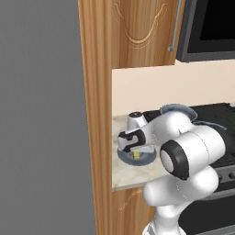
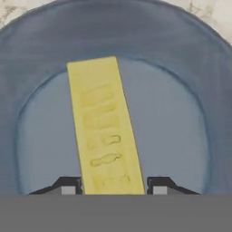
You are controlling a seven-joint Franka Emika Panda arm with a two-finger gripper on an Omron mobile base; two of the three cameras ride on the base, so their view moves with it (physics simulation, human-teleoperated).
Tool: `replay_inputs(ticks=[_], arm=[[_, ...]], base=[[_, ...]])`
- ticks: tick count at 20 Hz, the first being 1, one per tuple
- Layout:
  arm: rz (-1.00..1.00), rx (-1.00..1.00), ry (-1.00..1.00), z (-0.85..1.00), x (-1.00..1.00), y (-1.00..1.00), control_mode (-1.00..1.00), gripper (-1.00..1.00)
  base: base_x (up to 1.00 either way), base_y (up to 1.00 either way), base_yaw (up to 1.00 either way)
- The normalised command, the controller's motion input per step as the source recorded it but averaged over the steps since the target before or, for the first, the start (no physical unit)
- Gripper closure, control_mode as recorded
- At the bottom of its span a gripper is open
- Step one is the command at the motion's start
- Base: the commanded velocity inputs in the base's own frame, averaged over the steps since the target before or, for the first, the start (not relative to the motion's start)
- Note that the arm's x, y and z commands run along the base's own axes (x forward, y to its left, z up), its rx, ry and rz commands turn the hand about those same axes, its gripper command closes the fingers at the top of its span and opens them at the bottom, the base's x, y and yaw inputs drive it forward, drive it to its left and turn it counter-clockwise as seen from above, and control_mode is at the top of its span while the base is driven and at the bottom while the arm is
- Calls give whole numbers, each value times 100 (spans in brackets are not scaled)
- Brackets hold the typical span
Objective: Pick up the butter stick and place it in the pan. Then turn on the burner for the pan.
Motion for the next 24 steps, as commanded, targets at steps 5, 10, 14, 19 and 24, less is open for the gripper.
replay_inputs(ticks=[5,10,14,19,24], arm=[[0,0,-7,-8,-4,-14,-100,100],[0,-5,-28,39,-22,-36,-100,100],[-3,-6,-26,60,-19,-45,-100,100],[-6,-4,-13,69,-2,-55,-100,100],[-6,-2,-8,67,0,-60,-100,100]], base=[[0,0,0],[0,0,0],[0,0,0],[0,0,0],[0,0,0]])
